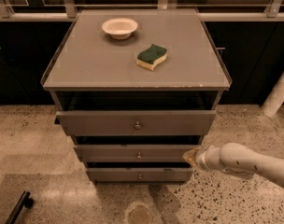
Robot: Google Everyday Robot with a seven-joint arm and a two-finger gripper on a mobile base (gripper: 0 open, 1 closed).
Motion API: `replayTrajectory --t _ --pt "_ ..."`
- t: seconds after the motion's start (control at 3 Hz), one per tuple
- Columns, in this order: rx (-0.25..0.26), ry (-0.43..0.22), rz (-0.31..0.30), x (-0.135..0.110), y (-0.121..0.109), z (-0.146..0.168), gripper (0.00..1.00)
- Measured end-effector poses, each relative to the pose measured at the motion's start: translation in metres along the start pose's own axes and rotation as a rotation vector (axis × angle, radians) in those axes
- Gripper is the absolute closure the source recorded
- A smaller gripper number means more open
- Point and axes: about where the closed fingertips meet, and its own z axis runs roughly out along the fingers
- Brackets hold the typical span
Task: Close middle drawer
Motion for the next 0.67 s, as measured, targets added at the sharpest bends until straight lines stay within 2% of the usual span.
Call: replayTrajectory --t 0.33,0.67 --pt "0.0 0.0 0.0 0.0 0.0 0.0 0.13" --pt "0.0 0.0 0.0 0.0 0.0 0.0 0.0"
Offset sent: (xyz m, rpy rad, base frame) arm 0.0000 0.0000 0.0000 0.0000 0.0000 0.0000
